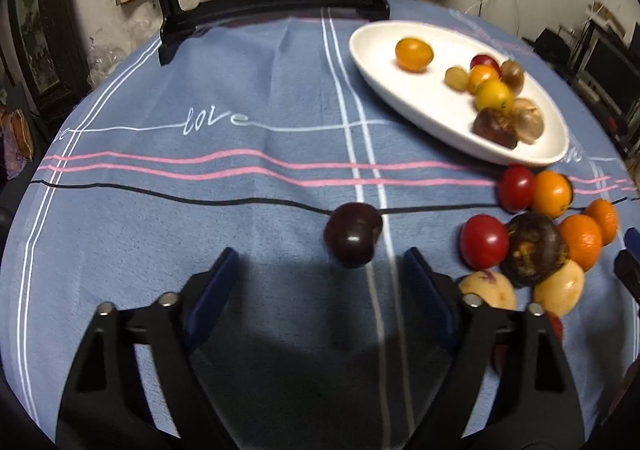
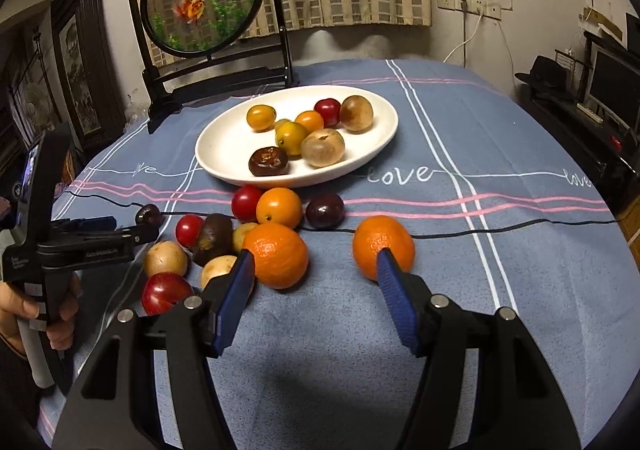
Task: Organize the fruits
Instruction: 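Move both open tools back toward the fruit cluster, then grasp the small dark red fruit with the left tool while the right grasps a mandarin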
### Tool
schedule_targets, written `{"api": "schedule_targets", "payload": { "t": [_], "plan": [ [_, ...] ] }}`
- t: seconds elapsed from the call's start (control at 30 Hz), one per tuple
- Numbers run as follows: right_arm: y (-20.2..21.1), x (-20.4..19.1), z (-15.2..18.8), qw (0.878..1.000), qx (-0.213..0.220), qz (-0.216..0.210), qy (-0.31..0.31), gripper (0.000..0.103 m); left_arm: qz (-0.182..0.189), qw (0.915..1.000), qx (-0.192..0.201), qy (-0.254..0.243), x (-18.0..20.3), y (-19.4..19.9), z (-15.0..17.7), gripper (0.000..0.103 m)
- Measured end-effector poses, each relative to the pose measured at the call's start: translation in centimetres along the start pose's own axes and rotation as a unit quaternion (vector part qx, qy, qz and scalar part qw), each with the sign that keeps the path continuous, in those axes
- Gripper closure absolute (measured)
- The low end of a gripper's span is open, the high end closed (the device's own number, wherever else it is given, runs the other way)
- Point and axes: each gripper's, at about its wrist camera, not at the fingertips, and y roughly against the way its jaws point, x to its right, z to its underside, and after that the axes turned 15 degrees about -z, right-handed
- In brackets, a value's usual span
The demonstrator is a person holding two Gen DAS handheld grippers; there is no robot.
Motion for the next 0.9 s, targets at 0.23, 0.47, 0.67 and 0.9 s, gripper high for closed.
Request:
{"api": "schedule_targets", "payload": {
  "t": [0.23, 0.47, 0.67, 0.9],
  "plan": [
    [-0.1, 0.0, 0.1, 1.0, -0.004, 0.002, 0.001, 0.039, -0.001, 0.9999, 0.01, -0.002, -0.1, -0.3, -0.2, 0.04],
    [-0.2, -0.4, 0.2, 1.0, -0.008, 0.005, 0.011, 0.039, 0.015, 0.9987, 0.042, -0.024, 0.8, 0.1, -0.3, 0.072],
    [-0.3, 0.3, 0.2, 1.0, -0.013, 0.013, -0.002, 0.039, 0.038, 0.9985, 0.04, -0.004, 0.0, 0.4, -0.4, 0.075],
    [-1.3, 2.9, 0.5, 0.996, -0.033, 0.046, -0.062, 0.039, 0.066, 0.9967, 0.047, 0.003, -0.4, 1.6, 0.0, 0.075]
  ]
}}
